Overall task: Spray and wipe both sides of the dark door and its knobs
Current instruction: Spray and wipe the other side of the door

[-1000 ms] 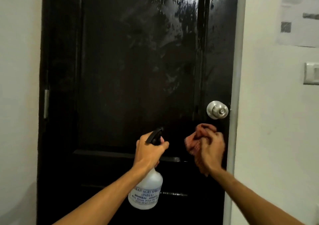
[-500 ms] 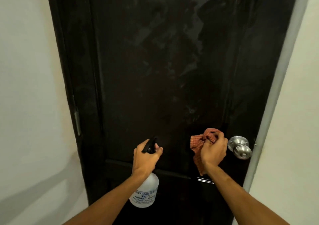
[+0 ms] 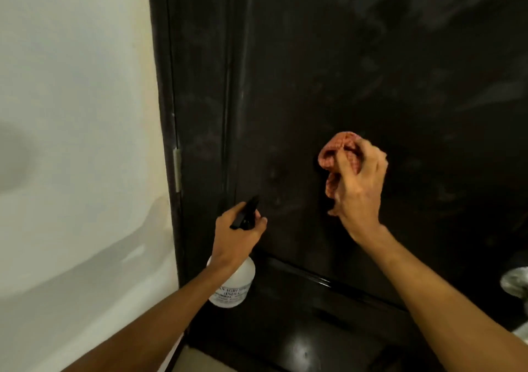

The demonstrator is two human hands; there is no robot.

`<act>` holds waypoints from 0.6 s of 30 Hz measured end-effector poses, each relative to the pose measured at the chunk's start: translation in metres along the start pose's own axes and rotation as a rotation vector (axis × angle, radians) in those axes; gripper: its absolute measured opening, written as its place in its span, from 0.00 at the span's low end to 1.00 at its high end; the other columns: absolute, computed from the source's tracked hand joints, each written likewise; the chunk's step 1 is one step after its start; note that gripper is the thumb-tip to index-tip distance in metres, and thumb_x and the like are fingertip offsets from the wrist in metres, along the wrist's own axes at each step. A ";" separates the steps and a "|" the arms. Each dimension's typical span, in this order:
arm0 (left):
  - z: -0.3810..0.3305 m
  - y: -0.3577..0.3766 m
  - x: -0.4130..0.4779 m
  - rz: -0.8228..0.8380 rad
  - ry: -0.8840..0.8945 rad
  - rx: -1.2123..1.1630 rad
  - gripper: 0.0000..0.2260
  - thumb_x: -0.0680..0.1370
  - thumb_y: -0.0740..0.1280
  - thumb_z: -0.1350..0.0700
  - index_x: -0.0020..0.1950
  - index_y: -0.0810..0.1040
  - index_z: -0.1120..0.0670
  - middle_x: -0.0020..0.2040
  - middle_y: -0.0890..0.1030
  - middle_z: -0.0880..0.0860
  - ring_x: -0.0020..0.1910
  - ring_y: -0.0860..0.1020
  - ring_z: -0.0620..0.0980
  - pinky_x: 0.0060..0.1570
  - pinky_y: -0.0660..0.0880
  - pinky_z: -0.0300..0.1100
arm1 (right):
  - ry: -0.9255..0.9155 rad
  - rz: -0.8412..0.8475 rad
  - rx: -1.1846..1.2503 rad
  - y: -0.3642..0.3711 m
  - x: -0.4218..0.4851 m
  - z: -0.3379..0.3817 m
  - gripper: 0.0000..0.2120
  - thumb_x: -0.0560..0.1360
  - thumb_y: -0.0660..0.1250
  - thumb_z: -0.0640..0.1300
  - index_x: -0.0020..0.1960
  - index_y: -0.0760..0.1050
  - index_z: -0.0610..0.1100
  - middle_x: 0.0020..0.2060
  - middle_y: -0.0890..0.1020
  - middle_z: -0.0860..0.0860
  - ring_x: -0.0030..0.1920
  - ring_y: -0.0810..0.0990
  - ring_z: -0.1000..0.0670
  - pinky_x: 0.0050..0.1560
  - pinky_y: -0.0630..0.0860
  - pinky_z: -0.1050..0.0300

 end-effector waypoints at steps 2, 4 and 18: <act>0.012 -0.017 0.011 -0.055 -0.032 -0.024 0.05 0.76 0.76 0.59 0.47 0.82 0.51 0.38 0.83 0.45 0.39 0.82 0.42 0.42 0.78 0.41 | -0.283 0.141 -0.255 0.043 -0.016 0.039 0.25 0.75 0.60 0.35 0.72 0.72 0.39 0.71 0.66 0.37 0.70 0.66 0.35 0.63 0.68 0.36; 0.033 -0.044 0.025 -0.124 -0.091 -0.021 0.06 0.75 0.77 0.54 0.49 0.83 0.49 0.42 0.84 0.45 0.44 0.83 0.45 0.49 0.82 0.49 | -0.584 0.444 -0.319 0.102 -0.060 0.077 0.30 0.71 0.62 0.40 0.74 0.71 0.41 0.72 0.67 0.38 0.71 0.65 0.36 0.61 0.73 0.37; 0.044 -0.142 0.073 -0.263 -0.074 -0.029 0.07 0.78 0.75 0.58 0.50 0.82 0.46 0.39 0.83 0.46 0.35 0.79 0.44 0.40 0.77 0.45 | -0.980 0.800 -0.516 0.224 -0.051 0.218 0.30 0.81 0.53 0.45 0.82 0.55 0.45 0.80 0.59 0.42 0.80 0.56 0.36 0.76 0.57 0.38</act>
Point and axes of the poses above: each hand's wrist, its own x-axis towards the middle knuckle, its own y-axis out of the palm, z = x × y, the point moved 6 cm from there along x, towards the middle knuckle
